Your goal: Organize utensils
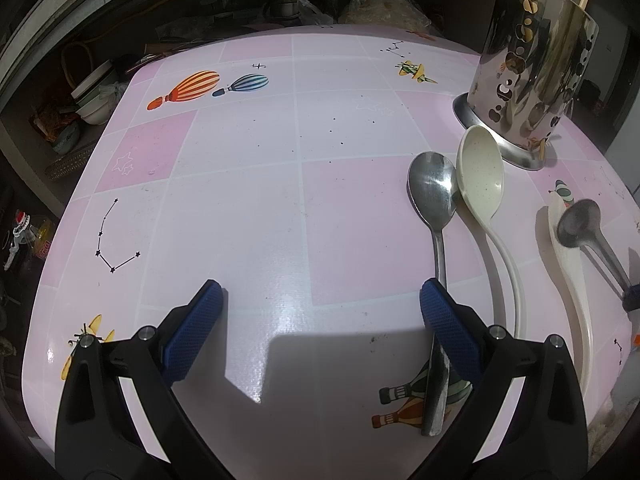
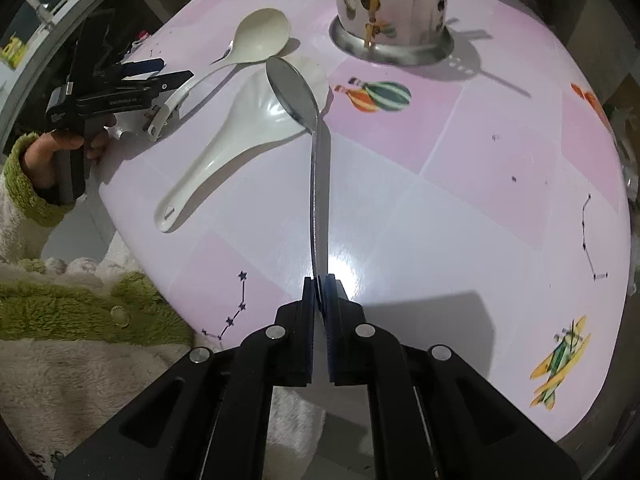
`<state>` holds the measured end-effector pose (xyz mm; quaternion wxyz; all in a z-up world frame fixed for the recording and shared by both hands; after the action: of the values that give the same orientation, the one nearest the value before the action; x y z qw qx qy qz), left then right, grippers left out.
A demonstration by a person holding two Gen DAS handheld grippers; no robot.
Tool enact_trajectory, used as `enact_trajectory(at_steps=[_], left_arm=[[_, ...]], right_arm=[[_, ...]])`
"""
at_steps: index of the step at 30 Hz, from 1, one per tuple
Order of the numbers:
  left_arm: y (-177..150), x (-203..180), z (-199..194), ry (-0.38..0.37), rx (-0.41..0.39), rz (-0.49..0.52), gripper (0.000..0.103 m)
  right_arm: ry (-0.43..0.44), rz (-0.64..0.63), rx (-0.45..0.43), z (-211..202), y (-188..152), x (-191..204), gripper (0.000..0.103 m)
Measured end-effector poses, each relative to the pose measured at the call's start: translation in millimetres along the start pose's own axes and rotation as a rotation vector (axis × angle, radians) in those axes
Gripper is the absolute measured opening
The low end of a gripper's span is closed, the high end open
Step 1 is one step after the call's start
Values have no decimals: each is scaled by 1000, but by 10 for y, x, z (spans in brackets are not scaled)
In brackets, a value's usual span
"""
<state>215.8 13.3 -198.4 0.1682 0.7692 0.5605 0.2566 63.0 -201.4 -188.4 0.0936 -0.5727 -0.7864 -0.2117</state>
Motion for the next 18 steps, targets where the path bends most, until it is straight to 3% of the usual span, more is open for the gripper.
enact_trajectory(at_steps=[6,11,18], left_arm=[[1,-1,1,0,0,0,96],[-2,-3,0,0,1,1,96],[-2,-4,0,0,0,0,96]], right_arm=[[-24,-16,1,-2,69,-3,9],[-50,-29,-2,-16,118,-10,34],[-77,-53,-18,-59,269,18,42]])
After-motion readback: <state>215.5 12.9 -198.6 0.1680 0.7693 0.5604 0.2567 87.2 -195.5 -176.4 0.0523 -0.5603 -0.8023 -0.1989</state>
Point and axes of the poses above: each gripper's, at about its wrist camera, not at the fingertips, and z roughly the way its jaws point, x to its left, y to its top, the point moved 8 cm from there along z, roughly the way its jaws point, and after that the axes turned 13 degrees about y, right-handed, at the moved point
